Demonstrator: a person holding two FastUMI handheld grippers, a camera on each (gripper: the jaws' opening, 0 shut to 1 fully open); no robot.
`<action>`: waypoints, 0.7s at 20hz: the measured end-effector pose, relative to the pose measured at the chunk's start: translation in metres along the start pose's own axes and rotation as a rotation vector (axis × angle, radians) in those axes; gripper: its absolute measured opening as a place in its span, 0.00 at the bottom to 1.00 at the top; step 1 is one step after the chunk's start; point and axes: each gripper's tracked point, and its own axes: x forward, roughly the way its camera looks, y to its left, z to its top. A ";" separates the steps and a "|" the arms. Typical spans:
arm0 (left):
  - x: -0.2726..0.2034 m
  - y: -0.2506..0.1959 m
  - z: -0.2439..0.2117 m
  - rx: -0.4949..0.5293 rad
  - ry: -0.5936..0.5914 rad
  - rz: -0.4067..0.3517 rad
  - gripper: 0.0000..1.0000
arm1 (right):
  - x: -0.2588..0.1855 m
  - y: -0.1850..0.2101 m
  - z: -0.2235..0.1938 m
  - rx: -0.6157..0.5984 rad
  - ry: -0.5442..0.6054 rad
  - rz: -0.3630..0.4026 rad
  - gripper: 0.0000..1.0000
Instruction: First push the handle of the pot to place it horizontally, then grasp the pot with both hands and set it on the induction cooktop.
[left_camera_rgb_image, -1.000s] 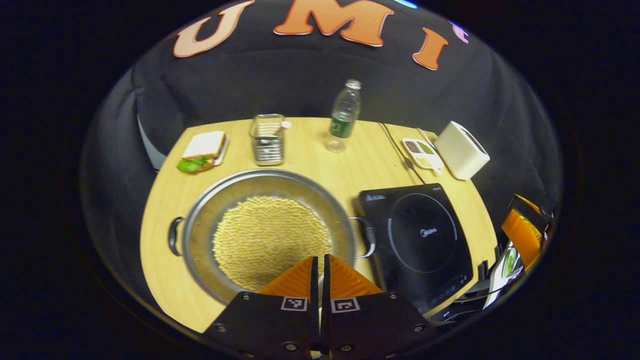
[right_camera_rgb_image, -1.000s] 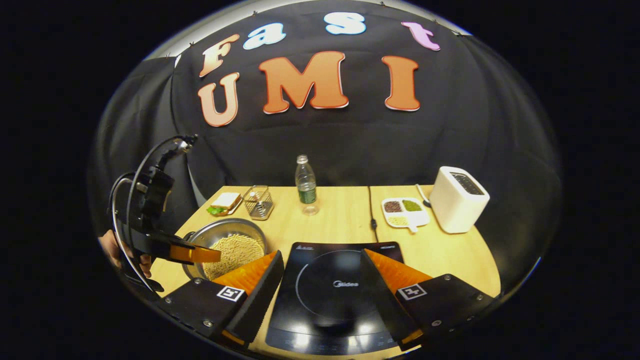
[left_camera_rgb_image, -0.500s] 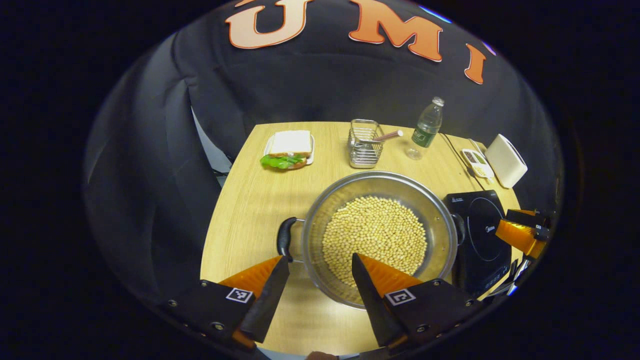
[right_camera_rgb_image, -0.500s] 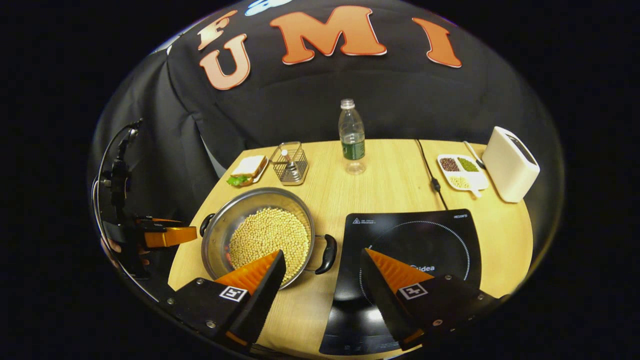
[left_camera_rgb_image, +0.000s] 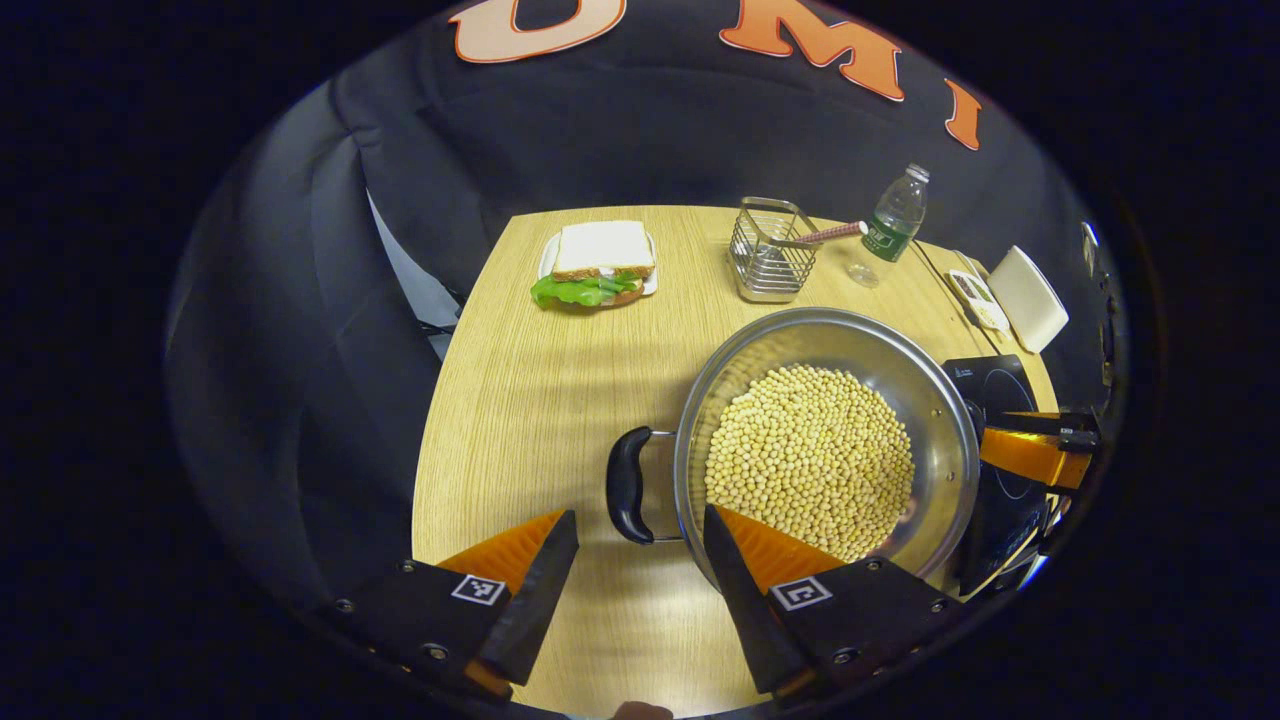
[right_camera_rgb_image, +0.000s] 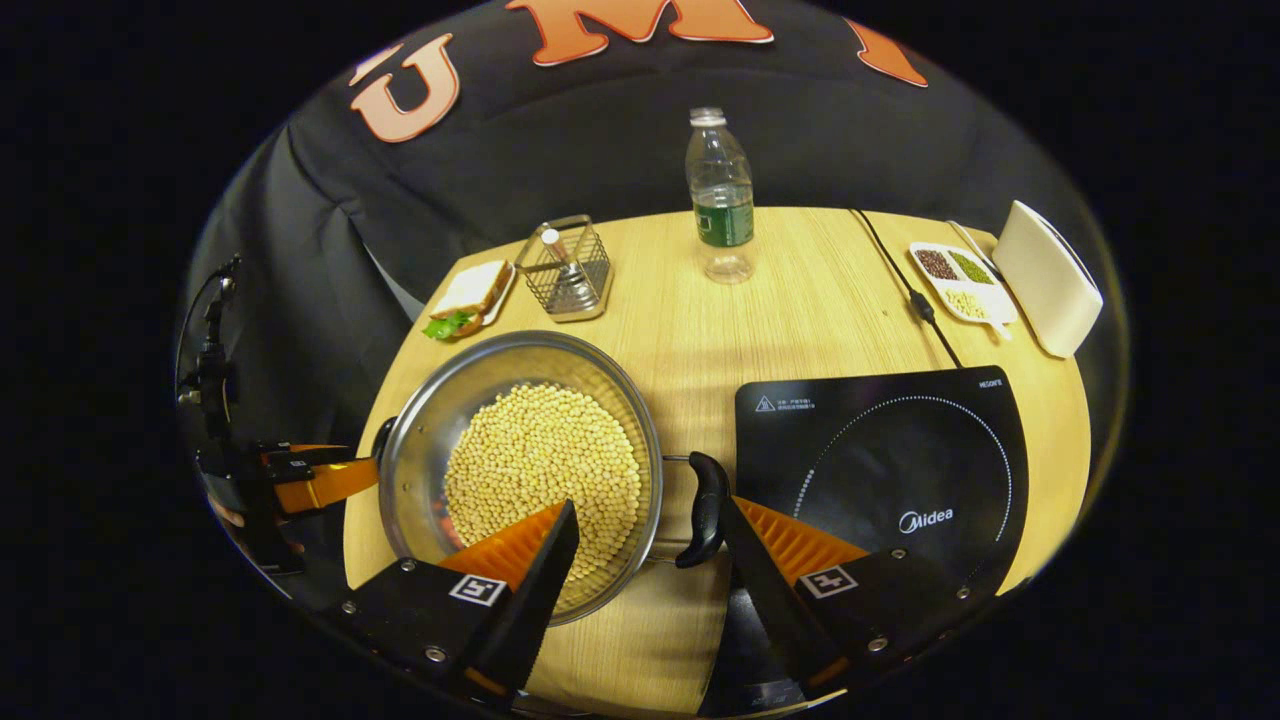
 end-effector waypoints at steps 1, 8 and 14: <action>0.003 0.002 0.001 0.001 0.000 -0.001 0.81 | 0.003 -0.004 -0.001 -0.003 0.007 -0.021 0.91; 0.024 -0.001 -0.004 -0.022 0.003 -0.038 0.81 | 0.023 -0.011 -0.010 -0.015 0.061 -0.071 0.85; 0.036 -0.007 -0.008 -0.034 0.026 -0.041 0.81 | 0.038 -0.013 -0.008 0.001 0.073 -0.041 0.64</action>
